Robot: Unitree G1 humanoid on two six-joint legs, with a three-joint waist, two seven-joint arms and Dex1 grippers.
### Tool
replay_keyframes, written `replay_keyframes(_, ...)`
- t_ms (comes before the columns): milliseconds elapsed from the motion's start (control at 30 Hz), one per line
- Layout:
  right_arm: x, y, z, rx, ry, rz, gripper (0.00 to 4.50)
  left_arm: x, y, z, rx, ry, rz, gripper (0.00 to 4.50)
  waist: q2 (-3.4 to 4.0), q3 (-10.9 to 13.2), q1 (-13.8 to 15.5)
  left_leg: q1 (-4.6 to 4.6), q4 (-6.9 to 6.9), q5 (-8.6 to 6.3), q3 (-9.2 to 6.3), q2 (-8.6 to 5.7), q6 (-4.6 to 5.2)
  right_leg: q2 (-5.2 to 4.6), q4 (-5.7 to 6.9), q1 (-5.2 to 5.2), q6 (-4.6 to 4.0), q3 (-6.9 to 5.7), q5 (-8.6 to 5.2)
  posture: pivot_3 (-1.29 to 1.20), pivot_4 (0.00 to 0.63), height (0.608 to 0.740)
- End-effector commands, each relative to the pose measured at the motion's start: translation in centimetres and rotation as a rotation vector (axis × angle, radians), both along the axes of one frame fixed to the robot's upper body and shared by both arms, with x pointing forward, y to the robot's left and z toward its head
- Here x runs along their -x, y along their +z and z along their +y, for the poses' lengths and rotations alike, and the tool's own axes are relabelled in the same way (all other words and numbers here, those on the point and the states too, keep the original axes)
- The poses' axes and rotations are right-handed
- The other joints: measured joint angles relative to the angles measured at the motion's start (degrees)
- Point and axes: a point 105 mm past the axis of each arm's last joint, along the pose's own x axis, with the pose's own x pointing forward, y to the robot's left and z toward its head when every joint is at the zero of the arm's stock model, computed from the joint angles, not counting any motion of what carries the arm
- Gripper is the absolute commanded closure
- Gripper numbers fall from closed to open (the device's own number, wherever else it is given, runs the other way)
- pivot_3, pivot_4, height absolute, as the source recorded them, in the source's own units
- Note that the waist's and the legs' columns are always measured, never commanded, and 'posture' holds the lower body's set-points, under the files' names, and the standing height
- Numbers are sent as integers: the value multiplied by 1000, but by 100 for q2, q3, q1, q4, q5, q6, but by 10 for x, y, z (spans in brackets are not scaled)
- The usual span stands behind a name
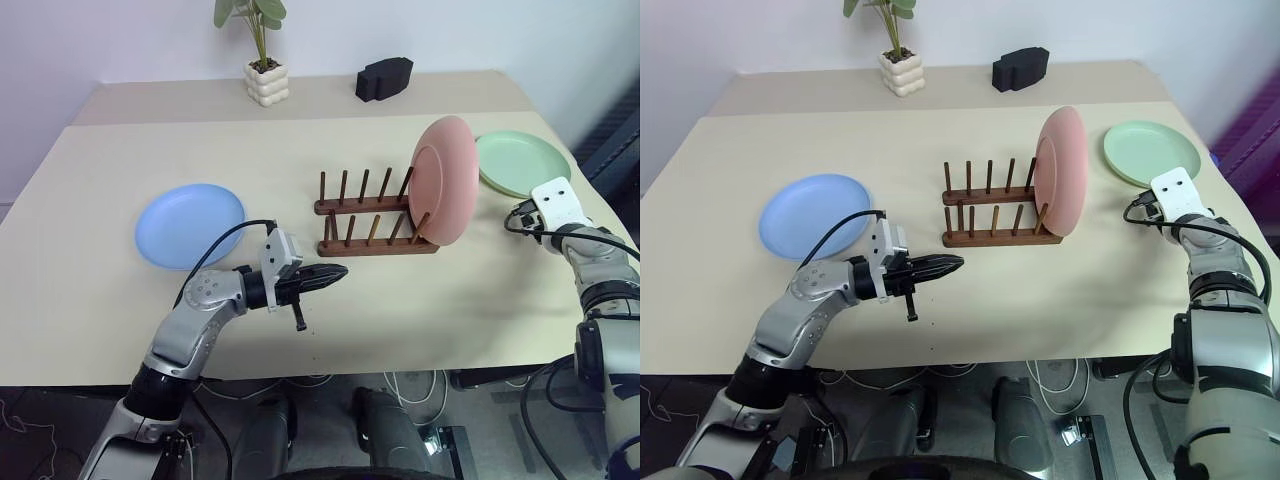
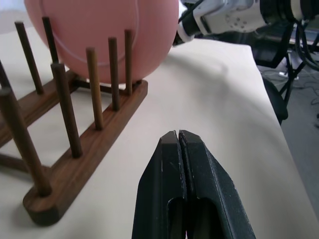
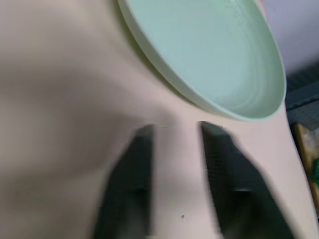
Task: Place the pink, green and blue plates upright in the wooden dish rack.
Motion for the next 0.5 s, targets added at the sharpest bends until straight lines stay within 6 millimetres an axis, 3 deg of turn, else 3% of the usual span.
replay_keyframes(33,-8,20,4,30,12,-66,623,1,7,-3,14,-24,-28,4500,0,0,-5,1,0,0,1,0,0,0,0,0,0,1,0,0,150,736)
replay_keyframes(67,-9,19,6,37,11,-58,137,1,7,-3,14,-26,-27,4500,0,0,-10,2,0,0,1,0,0,0,0,0,0,2,0,0,150,736)
replay_keyframes(100,-11,18,8,50,14,-49,55,1,7,-3,14,-28,-26,4500,0,0,-18,4,0,0,2,0,0,0,1,1,0,3,0,0,150,736)
replay_keyframes(433,-32,28,36,119,61,-10,55,2,6,3,8,2,-28,4500,0,0,-124,8,-2,0,3,0,0,0,6,1,14,7,7,0,150,736)
replay_keyframes(500,-34,28,41,100,68,-10,577,3,6,6,6,17,-28,4500,0,0,-122,8,-1,0,2,0,0,0,6,2,15,7,8,0,150,736)
